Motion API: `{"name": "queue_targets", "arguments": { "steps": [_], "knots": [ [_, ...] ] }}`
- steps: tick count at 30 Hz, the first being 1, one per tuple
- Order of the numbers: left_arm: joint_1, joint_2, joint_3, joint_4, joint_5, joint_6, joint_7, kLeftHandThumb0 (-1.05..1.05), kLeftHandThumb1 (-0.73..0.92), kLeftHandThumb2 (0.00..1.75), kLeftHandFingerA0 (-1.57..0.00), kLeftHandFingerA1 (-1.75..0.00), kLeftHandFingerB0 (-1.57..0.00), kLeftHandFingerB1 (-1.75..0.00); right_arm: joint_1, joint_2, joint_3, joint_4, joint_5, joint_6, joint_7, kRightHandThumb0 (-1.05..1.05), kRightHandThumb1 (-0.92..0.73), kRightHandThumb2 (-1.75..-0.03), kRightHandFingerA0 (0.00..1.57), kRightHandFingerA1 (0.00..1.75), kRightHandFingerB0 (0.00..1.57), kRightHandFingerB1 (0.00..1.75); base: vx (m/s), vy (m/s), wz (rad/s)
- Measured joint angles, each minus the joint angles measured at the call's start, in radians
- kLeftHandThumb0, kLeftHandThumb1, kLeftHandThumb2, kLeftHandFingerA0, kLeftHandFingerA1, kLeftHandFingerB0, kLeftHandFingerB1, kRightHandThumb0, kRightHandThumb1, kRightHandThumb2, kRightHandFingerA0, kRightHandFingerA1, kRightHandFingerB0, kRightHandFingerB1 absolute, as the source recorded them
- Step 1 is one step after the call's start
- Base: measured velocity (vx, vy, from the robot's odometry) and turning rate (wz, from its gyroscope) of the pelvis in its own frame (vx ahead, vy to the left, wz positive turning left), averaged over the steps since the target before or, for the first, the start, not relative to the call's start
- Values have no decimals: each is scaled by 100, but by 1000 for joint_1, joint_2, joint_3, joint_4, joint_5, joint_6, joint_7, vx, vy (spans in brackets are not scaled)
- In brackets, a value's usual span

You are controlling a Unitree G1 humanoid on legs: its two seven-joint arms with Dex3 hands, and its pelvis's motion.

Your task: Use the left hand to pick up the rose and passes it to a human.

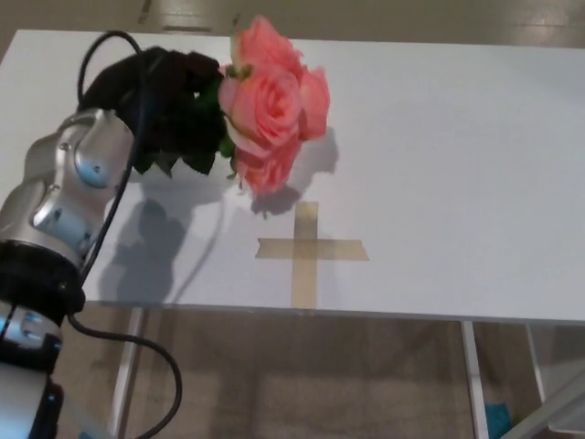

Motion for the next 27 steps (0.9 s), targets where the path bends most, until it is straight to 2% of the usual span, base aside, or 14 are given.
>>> {"name": "queue_targets", "arguments": {
  "steps": [3, 4, 5, 7, 10, 11, 14, 15, 22, 23, 27],
  "knots": [
    [0, -8, 29, -6, -21, -1, -1, -18, 82, 65, -84, -118, -84, -72, -2, 0, 0, 0, 0, 0, 0, -32, -71, -62, 66, 43, 50, 38, 0, 0, 0],
    [0, -9, 39, -8, -27, -1, -1, -16, 83, 64, -77, -139, -74, -102, -2, 0, 0, 0, 0, 0, 1, -32, -71, -62, 67, 43, 50, 38, 0, 0, 0],
    [0, -10, 45, -9, -31, -1, -2, -16, 83, 64, -77, -139, -74, -102, -2, 0, 0, 0, 0, 0, 1, -32, -71, -62, 67, 43, 50, 38, 0, 0, 0],
    [-1, -15, 74, -24, -54, -1, -5, -17, 82, 66, -74, -143, -69, -113, -1, 0, 0, 0, 0, 0, 1, -32, -71, -62, 66, 43, 50, 38, 0, 0, 0],
    [-1, -24, 107, -35, -80, -1, -9, -17, 82, 66, -74, -143, -69, -113, -1, -1, 0, 0, 0, 0, 2, -32, -71, -62, 66, 43, 50, 38, 0, 0, 0],
    [-1, -27, 119, -38, -92, -1, -10, -17, 84, 65, -88, -140, -66, -118, -1, -1, 0, 0, 0, 0, 3, -32, -71, -62, 65, 43, 50, 38, 0, 0, 0],
    [-1, -54, 171, -62, -132, 11, -23, -17, 84, 65, -89, -138, -66, -118, -1, -1, 1, 0, -1, 0, 3, -32, -71, -62, 65, 43, 50, 38, 0, 0, 0],
    [-1, -63, 190, -76, -147, 17, -29, -19, 85, 67, -94, -131, -70, -111, -1, -1, 1, 0, -1, 0, 3, -32, -71, -62, 65, 42, 50, 38, 0, 0, 0],
    [-1, -143, 309, -164, -262, 74, -69, -19, 85, 66, -95, -128, -73, -106, 1, -1, 2, 0, -4, 0, 3, -32, -71, -62, 65, 43, 52, 38, 0, 0, 0],
    [-1, -149, 318, -170, -270, 80, -72, -19, 85, 68, -98, -132, -78, -106, 1, -1, 2, 0, -4, 0, 3, -32, -71, -62, 68, 43, 53, 39, 0, 0, 0],
    [-1, -198, 377, -235, -338, 135, -91, -19, 84, 69, -98, -132, -79, -105, 3, -2, 4, 0, -6, 0, 3, -32, -71, -62, 68, 43, 52, 38, 0, 0, 0]
  ]
}}
